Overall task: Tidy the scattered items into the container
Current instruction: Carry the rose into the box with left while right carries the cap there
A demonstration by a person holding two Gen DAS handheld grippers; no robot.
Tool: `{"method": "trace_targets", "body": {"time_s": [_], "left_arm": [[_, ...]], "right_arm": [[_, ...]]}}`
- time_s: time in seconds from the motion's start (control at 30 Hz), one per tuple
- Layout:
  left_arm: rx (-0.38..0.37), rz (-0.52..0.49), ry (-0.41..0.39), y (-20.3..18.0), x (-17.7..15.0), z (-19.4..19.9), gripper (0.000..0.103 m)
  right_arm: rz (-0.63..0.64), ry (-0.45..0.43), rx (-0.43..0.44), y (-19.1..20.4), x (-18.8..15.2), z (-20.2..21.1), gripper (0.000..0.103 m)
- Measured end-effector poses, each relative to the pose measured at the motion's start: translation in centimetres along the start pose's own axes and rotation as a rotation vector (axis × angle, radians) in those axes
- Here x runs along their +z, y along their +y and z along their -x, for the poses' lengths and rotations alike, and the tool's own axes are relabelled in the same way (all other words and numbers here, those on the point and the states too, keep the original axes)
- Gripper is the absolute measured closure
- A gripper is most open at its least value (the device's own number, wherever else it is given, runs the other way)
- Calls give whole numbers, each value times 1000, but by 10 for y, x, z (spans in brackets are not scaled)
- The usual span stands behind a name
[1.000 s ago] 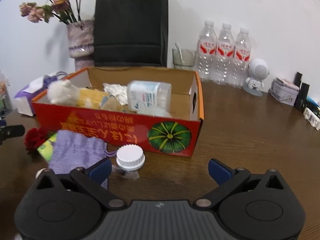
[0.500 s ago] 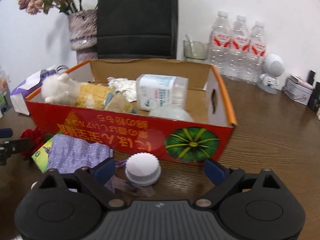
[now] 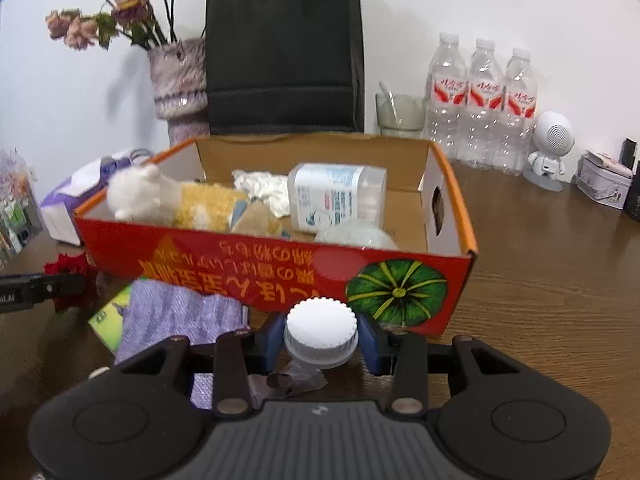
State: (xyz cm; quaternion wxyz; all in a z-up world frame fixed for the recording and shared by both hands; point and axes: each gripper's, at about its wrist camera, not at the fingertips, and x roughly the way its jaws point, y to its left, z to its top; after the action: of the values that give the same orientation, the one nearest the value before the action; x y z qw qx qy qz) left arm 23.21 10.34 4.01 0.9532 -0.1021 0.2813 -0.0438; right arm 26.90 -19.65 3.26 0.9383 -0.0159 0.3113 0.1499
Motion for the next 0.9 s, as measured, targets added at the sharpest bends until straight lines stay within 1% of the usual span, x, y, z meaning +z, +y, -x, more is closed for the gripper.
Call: {"method": "trace_targets", "body": {"time_s": [0.3,0.5,0.6,0.7,0.77,0.9], "left_arm": [[0,42,-62,1,-3,24,63],[-20,25,-121,-9,1,45,63],[-40,13,-148,-18,12,50,63],[-71,-3,-183,-30,30,51,63],[-86,-17,-208,-40,44,48,63],[-108,-7,-249,-57,71,33,63]], "right_arm": [[-3,-44,-1,-2,-2,23,64],[-12,-99,-2,-3,2,46,64],[-13,-143,-4,-3,13,58,64],[-12,-181,0,-2,28,63,64],[-5,-197,6,0,40,60,64],[4,-206,8,8,63,44,64]]}}
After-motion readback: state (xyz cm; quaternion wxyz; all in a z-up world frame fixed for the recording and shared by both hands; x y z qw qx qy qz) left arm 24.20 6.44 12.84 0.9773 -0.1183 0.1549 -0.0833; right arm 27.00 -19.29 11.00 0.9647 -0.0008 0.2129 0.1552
